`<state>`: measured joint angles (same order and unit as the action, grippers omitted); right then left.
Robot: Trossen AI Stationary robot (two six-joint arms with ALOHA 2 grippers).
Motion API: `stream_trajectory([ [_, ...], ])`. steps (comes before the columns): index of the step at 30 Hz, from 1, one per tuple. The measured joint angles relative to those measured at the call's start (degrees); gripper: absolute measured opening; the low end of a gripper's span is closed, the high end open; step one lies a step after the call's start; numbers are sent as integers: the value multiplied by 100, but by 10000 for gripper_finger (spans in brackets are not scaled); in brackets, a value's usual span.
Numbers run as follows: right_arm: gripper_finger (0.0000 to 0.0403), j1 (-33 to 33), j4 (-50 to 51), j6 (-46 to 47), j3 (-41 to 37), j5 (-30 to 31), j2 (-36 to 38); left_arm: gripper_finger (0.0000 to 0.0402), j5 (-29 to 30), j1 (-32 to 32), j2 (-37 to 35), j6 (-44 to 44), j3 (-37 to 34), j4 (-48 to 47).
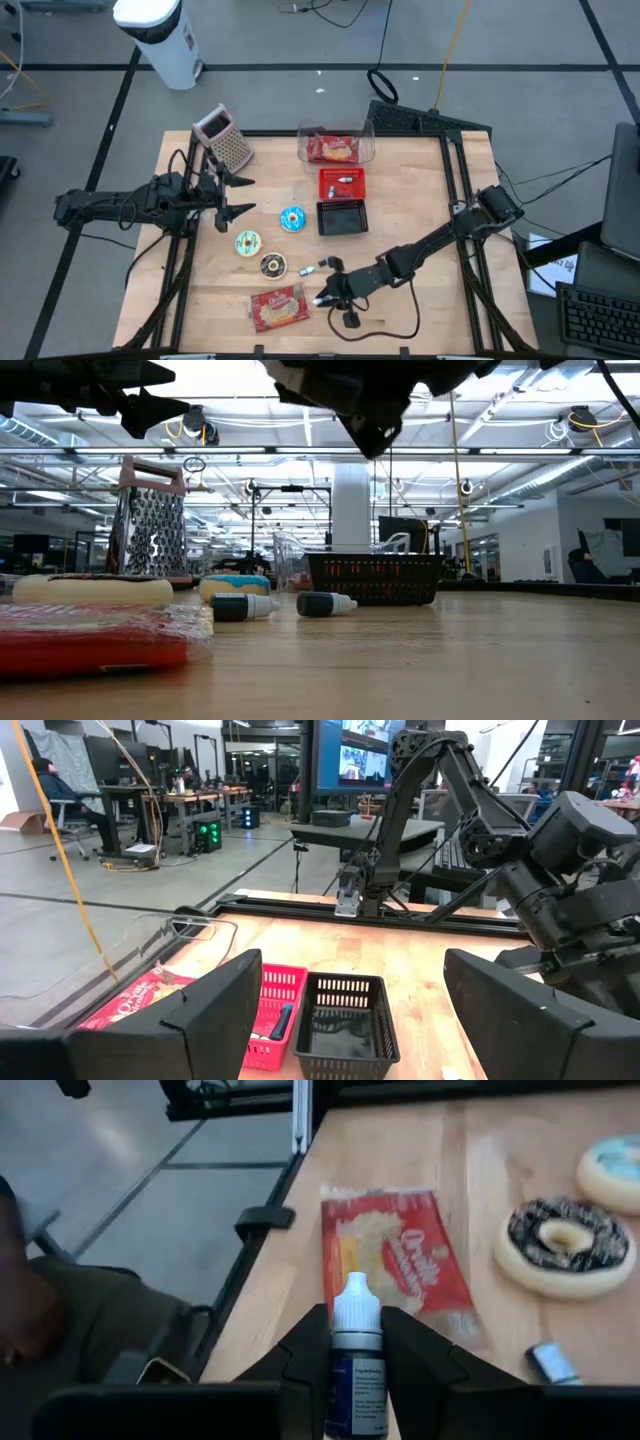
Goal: Pick & Place Food Item
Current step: Put the dark blue food coloring into the red bin
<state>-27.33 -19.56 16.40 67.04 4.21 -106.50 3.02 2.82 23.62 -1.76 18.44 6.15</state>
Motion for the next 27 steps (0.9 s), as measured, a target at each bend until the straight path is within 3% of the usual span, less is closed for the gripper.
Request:
stream_trajectory([
  [6,63,2,-789,-376,-2,3,-65,310,0,-1,0,0,0,0],
  [13,62,100,-913,-804,-92,9,-64,310,-1,0,0,0,0,1],
  [19,61,442,-1617,-669,-1239,21,611,310,0,1,0,0,0,-1],
  [23,62,670,-2239,-422,-2393,60,1454,310,0,-1,0,0,0,-1],
  [27,61,789,-2675,-380,-3459,496,2505,310,0,0,0,0,0,0],
])
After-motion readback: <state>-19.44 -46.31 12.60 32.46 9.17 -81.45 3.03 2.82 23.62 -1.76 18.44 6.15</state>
